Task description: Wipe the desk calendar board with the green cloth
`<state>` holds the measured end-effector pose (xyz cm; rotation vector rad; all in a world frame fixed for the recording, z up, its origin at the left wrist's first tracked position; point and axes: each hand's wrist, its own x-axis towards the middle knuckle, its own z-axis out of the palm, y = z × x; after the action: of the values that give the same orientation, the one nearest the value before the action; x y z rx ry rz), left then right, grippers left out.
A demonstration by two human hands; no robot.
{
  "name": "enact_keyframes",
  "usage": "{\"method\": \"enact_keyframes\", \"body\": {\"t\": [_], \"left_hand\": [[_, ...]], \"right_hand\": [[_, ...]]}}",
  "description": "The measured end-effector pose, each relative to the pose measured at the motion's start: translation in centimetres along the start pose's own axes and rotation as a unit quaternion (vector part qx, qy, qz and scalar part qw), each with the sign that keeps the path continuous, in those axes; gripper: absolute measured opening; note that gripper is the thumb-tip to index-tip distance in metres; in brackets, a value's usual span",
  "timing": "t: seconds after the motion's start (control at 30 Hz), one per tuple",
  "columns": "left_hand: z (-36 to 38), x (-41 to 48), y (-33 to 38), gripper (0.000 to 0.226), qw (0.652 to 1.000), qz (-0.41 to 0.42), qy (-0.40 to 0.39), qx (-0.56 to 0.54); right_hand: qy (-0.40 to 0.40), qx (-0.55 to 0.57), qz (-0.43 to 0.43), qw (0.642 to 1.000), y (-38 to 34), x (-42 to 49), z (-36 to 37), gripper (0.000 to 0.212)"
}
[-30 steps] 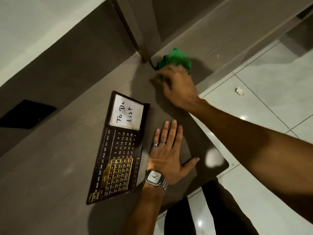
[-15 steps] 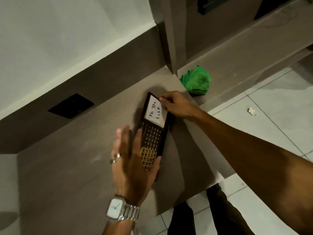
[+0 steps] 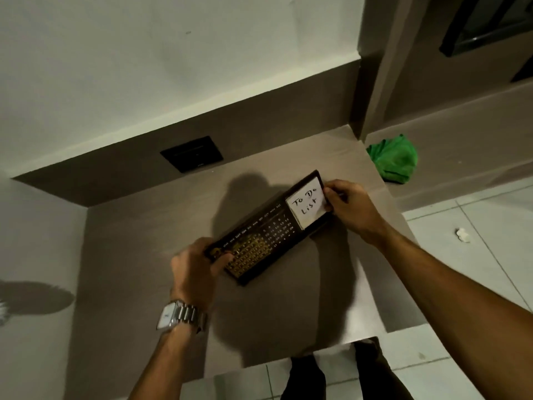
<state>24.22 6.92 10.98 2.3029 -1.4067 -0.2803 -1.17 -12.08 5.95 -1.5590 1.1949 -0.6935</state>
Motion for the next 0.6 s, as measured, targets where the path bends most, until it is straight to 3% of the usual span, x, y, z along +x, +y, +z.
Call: {"method": "enact_keyframes", "body": {"t": [0.27, 0.33, 0.6], "left_hand": [[-1.5, 5.2, -4.6, 0.031, 0.993, -0.104, 0.012, -0.055], [-1.2, 5.5, -4.9, 0.034, 0.991, -0.094, 0.015, -0.092], [-1.6, 5.2, -3.8, 0.049, 0.995, -0.07, 0.027, -0.072]], "right_hand": [[0.01, 0.015, 0.019, 1.0, -1.3, -1.5, 4.1, 0.02], [0.015, 0.02, 0.035, 0.999, -1.4, -1.5, 4.4, 0.021], [0.007, 0.047, 0.066, 0.997, -1.6, -1.8, 4.2, 0.021]]}}
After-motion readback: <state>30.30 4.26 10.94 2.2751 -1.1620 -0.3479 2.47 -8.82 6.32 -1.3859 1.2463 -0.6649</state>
